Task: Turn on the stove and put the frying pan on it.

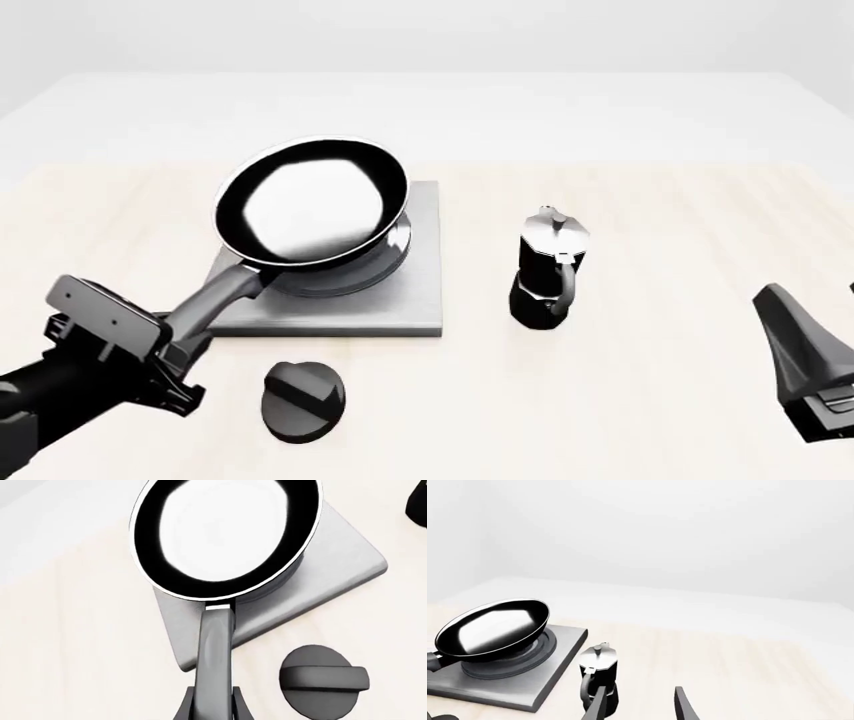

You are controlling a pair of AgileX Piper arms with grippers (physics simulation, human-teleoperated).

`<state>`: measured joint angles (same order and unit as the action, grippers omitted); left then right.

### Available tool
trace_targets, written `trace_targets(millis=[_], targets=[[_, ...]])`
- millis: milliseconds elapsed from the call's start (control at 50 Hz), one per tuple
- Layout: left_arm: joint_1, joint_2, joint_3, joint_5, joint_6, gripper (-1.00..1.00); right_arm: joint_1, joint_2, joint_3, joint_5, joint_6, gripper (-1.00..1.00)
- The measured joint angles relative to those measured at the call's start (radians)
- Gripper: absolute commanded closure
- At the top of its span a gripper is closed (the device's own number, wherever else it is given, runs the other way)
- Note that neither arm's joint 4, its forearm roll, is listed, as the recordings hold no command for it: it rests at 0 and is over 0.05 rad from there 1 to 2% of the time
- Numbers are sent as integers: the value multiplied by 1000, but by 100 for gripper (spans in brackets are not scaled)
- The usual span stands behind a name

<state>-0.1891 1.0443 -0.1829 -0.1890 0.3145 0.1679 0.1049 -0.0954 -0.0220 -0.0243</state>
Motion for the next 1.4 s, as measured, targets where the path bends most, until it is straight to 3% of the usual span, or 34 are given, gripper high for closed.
trace_targets(millis=[1180,1200,1400], targets=[[-13,157,31,-163,16,100,-7,-12,3,10,7,-100],[-13,158,31,-164,16,-100,-7,-12,3,10,7,-100],[-11,149,21,-150,15,-100,-8,-16,3,14,7,-100]])
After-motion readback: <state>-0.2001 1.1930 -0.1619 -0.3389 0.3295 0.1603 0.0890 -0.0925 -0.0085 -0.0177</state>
